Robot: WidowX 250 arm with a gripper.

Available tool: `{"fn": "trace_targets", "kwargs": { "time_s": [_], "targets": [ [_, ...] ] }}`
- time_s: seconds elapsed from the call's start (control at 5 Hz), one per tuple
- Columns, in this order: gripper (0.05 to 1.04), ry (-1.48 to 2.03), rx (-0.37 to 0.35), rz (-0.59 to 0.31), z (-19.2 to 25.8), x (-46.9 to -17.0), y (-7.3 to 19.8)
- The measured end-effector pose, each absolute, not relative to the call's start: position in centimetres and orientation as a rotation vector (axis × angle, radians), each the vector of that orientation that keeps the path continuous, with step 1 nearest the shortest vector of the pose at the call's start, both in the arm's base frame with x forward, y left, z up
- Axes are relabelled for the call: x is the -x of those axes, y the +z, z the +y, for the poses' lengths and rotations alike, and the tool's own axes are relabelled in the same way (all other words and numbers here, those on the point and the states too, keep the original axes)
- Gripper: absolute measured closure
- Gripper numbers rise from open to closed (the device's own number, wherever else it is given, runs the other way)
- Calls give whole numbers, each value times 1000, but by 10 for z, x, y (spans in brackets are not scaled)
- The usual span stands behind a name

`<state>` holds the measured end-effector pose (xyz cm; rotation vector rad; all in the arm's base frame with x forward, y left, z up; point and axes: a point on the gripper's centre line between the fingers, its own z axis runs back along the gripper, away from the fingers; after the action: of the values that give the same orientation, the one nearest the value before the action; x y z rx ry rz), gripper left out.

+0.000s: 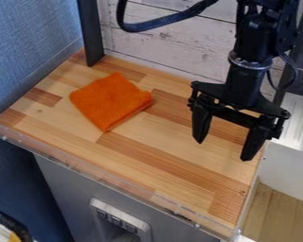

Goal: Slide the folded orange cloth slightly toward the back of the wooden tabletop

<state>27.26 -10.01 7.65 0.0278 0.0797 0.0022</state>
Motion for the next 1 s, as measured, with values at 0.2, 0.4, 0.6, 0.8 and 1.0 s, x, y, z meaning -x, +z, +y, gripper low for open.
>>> {"fn": "trace_targets", "kwargs": {
  "time_s": [0.2,0.4,0.6,0.8,1.0],
  "targets": [
    [84,-28,-25,93,-87,-272,71],
    [84,-71,-8,70,-62,-283,71],
    [84,-112,15,44,-31,-292,71],
    [84,-164,31,-8,-3,-301,70],
    [84,-212,34,-47,23,-306,70]
  ]
}}
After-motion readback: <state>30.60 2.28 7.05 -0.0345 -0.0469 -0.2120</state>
